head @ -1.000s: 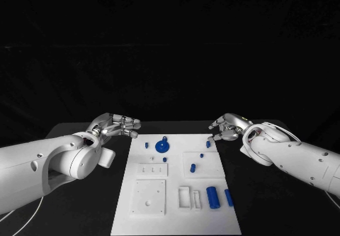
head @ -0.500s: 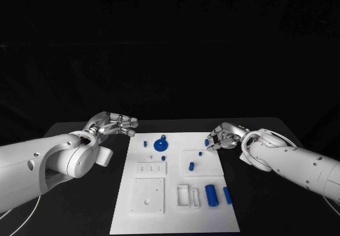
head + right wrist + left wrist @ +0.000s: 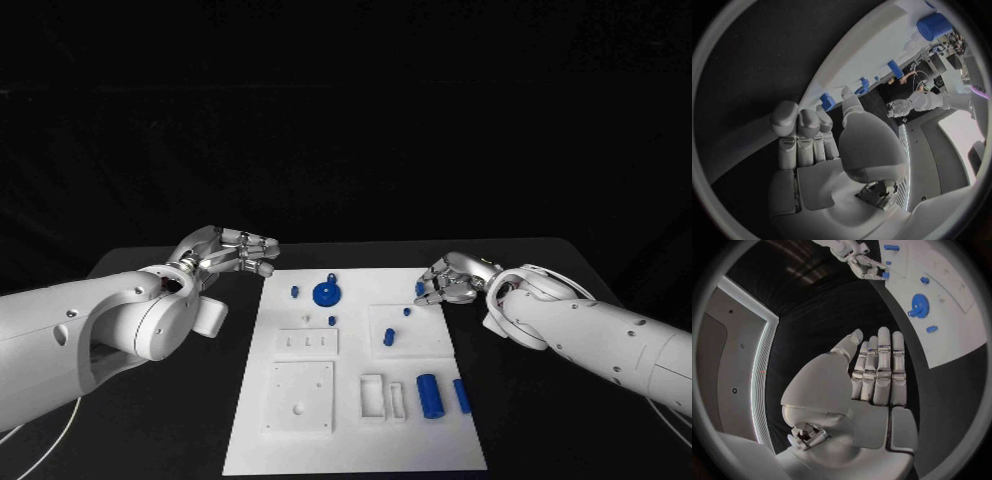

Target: Assemble the parts on the task board

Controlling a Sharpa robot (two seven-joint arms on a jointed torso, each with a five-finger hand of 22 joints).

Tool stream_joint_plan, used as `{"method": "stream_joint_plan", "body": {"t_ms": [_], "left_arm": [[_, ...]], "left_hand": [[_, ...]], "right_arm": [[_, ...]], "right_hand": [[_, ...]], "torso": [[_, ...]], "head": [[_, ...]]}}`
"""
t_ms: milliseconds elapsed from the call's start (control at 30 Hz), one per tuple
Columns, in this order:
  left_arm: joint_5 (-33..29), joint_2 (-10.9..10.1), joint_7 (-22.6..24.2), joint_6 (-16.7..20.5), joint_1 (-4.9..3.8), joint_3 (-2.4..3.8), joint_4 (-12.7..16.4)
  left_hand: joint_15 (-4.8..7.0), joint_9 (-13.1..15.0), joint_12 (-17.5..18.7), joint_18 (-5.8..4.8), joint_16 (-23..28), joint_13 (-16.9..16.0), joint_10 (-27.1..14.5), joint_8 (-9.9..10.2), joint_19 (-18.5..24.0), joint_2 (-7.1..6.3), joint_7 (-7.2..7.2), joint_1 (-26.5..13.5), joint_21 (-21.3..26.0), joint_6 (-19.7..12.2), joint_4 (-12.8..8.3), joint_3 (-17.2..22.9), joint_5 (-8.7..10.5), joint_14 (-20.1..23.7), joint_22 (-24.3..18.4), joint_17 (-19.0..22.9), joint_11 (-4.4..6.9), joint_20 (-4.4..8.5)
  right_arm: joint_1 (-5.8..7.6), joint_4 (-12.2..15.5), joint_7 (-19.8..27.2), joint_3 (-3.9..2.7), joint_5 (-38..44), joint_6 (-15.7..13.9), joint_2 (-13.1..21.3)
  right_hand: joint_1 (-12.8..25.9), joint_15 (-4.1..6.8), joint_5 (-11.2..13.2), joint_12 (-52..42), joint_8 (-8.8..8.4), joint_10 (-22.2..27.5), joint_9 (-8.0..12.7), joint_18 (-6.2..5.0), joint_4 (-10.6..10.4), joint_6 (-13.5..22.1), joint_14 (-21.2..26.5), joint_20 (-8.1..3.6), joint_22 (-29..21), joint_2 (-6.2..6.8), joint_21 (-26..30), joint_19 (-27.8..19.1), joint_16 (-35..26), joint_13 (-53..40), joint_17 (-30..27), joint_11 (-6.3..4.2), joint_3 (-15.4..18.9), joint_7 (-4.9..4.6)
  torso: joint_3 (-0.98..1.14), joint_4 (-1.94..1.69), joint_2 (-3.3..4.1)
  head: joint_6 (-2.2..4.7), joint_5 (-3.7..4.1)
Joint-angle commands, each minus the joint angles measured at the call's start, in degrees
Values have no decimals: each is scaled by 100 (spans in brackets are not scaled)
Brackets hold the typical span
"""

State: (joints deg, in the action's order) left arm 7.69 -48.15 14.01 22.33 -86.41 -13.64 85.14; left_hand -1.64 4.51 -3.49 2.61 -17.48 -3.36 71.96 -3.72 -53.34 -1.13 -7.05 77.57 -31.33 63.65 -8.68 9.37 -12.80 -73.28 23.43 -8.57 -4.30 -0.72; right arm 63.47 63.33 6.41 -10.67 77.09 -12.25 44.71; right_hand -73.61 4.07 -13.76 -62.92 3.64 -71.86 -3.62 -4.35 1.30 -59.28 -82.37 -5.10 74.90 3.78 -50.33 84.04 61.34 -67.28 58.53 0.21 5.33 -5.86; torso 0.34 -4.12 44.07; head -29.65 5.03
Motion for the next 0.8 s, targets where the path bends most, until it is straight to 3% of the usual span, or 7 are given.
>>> {"method": "stream_joint_plan", "body": {"t_ms": [33,333,800], "left_arm": [[25,6,62,-84,-8,4,7],[26,2,57,-89,-8,4,5],[26,0,35,-107,-8,4,2]], "left_hand": [[-16,-6,8,26,-3,-4,-21,11,18,-27,16,16,-20,-30,8,0,34,32,6,5,-9,5],[-16,-7,8,26,-3,-4,-22,12,19,-26,16,11,-19,-35,13,-1,34,32,5,5,-8,4],[-16,-7,8,26,-3,-4,-22,12,19,-26,16,11,-19,-35,13,-1,34,32,5,5,-8,4]], "right_arm": [[-19,-47,51,0,-46,11,-29],[-30,-162,31,0,-58,-40,-90],[-47,-184,77,-1,-49,-71,-133]], "right_hand": [[15,-39,33,-17,-7,19,3,-73,5,8,3,39,599,-81,11,24,17,7,4,19,-65,-30],[0,-43,92,-33,-8,12,4,-79,145,-4,-3,44,602,-118,-1,33,36,17,21,24,-239,-39],[3,-5,479,-49,-10,-1,7,-57,646,-58,-8,12,605,-120,-23,24,36,9,36,-27,-1102,0]], "torso": [[-3,-10,2],[-3,8,-5],[1,14,-9]], "head": [[5,7],[-5,-7],[-6,-7]]}}
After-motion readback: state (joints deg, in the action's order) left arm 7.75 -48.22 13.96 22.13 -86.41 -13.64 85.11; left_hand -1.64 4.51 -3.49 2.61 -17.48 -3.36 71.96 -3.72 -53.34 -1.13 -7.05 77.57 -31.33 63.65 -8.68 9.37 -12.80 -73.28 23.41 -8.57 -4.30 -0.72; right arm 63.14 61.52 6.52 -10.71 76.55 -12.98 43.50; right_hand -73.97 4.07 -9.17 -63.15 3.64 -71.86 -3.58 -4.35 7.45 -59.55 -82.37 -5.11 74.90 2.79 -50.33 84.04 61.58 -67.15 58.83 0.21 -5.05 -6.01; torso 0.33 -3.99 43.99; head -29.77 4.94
